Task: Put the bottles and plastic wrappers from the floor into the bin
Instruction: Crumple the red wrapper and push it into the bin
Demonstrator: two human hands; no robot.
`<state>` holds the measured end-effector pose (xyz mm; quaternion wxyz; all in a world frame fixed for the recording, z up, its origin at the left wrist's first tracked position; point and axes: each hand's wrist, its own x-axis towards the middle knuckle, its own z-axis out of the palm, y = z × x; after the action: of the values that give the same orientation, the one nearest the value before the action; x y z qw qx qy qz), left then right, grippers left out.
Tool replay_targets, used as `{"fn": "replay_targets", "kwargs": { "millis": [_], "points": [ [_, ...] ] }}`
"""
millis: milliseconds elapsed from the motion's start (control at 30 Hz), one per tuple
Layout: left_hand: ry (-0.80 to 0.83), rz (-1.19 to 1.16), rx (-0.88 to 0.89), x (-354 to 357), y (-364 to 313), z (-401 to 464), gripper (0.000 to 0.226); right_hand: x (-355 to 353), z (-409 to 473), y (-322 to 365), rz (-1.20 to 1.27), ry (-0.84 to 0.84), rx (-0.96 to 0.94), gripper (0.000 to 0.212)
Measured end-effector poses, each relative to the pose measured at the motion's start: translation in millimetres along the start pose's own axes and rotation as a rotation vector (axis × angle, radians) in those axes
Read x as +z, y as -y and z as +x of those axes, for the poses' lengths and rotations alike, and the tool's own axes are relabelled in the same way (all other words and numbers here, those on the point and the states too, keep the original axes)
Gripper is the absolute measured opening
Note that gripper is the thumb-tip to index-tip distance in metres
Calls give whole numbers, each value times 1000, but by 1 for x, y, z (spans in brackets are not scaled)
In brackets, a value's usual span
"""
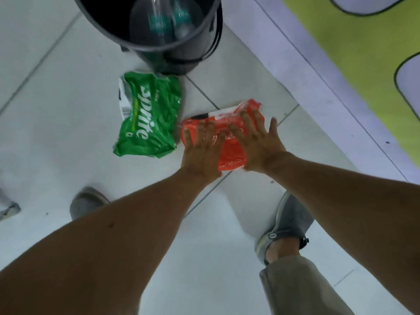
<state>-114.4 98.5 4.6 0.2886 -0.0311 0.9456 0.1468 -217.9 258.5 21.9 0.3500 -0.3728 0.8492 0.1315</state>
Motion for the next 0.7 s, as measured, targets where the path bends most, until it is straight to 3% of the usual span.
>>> {"fn": "replay_targets", "kwargs": {
  "millis": [133, 300, 467, 600, 700],
  "points": [
    [-28, 3, -60, 15, 0, 16, 125, 12, 14, -3, 103, -19, -1, 124],
    [-114, 24, -40, 32, 7, 21, 110, 36, 18, -3, 184, -214, -24, 88],
    [-235, -27, 1, 26, 4, 16, 66, 49, 12, -2, 218, -261, -34, 77],
    [-233, -114, 13, 18, -1, 3, 59, 44, -6, 3, 244, -262, -16, 62],
    [-221, -136, 14, -3, -7, -17, 58, 26, -28, 8, 256, -254, -6, 63]
  ]
}}
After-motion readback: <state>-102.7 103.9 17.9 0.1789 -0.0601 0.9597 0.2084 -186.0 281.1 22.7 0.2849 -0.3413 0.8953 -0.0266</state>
